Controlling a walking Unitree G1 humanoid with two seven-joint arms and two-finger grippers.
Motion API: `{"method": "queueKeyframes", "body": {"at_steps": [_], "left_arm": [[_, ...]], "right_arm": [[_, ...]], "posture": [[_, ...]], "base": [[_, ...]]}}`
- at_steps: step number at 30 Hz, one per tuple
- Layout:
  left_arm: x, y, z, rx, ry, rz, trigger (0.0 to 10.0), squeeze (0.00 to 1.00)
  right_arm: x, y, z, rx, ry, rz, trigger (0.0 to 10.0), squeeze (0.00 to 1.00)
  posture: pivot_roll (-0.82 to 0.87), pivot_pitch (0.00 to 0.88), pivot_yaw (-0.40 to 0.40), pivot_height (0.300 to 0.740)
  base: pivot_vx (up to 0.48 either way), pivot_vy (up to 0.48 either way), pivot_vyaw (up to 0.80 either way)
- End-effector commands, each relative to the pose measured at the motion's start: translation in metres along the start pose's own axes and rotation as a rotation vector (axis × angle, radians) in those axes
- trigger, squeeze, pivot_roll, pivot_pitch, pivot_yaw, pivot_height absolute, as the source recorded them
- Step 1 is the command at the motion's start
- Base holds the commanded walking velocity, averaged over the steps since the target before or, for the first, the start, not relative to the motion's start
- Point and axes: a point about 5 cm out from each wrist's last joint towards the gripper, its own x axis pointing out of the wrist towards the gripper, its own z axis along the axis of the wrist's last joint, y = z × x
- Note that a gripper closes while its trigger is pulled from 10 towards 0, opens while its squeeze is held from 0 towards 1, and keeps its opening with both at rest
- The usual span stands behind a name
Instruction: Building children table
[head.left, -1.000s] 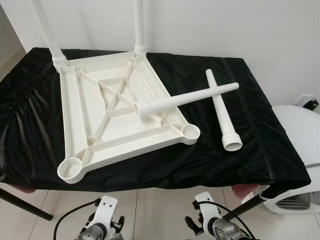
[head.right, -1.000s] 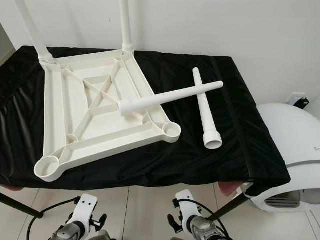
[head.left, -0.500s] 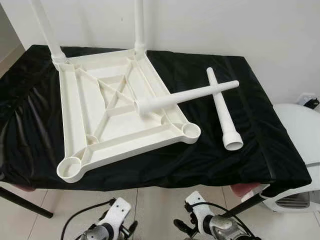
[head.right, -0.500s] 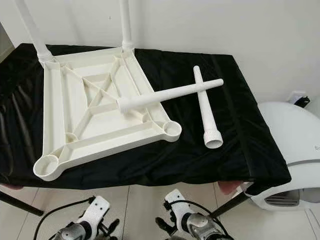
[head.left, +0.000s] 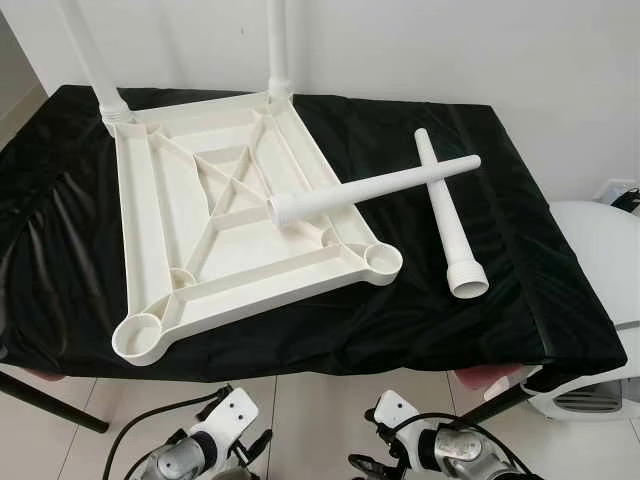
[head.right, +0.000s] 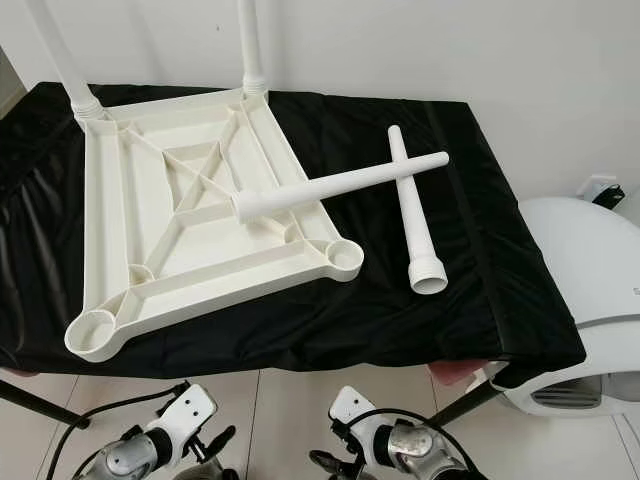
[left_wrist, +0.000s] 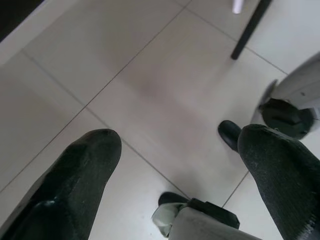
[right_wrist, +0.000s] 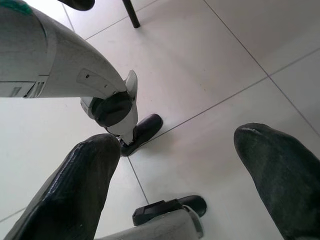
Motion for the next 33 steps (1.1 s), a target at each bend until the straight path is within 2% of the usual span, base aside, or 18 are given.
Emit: {"method": "queueKeyframes", "body": {"at_steps": [1,7,9,14,17,21,25,32,33], "left_arm": [[-0.003,-0.004,-0.001,0.027,-0.014,-0.062,10.0,0.0],[-0.003,-0.004,0.002,0.04,-0.041,-0.08,10.0,0.0],[-0.005,-0.005,0.013,0.091,-0.122,-0.137,10.0,0.0],[-0.007,-0.005,0.02,0.119,-0.164,-0.171,10.0,0.0],[-0.01,-0.002,0.039,0.181,-0.259,-0.242,10.0,0.0],[-0.011,-0.002,0.043,0.191,-0.275,-0.258,10.0,0.0],[-0.017,-0.01,0.059,0.272,-0.325,-0.358,10.0,0.0],[-0.022,-0.015,0.061,0.295,-0.329,-0.404,10.0,0.0],[-0.027,-0.018,0.061,0.29,-0.324,-0.433,10.0,0.0]], "right_arm": [[-0.001,0.004,0.001,-0.025,-0.019,0.05,10.0,0.0],[-0.003,0.003,0.005,-0.053,-0.042,0.077,10.0,0.0],[-0.008,0.001,0.015,-0.11,-0.104,0.167,10.0,0.0],[-0.011,0.0,0.021,-0.138,-0.132,0.217,10.0,0.0],[-0.018,-0.001,0.033,-0.219,-0.172,0.315,10.0,0.0],[-0.019,-0.002,0.036,-0.237,-0.179,0.329,10.0,0.0],[-0.03,-0.005,0.048,-0.311,-0.202,0.403,10.0,0.0],[-0.034,-0.005,0.051,-0.323,-0.205,0.428,10.0,0.0],[-0.035,-0.004,0.053,-0.325,-0.207,0.441,10.0,0.0]], "posture": [[0.01,0.057,0.007,0.74],[0.01,0.061,0.008,0.74],[0.01,0.071,0.006,0.74],[0.02,0.076,0.004,0.74],[0.01,0.068,0.007,0.74],[0.01,0.072,0.007,0.74],[0.02,0.089,0.013,0.74],[0.02,0.094,0.016,0.74],[0.02,0.099,0.014,0.74]], "base": [[0.0,0.0,0.0],[0.0,0.0,0.0],[0.0,0.0,0.0],[0.0,0.0,0.0],[0.0,0.0,0.0],[0.0,0.0,0.0],[0.0,0.0,0.0],[0.0,0.0,0.0],[0.0,0.0,0.0]]}}
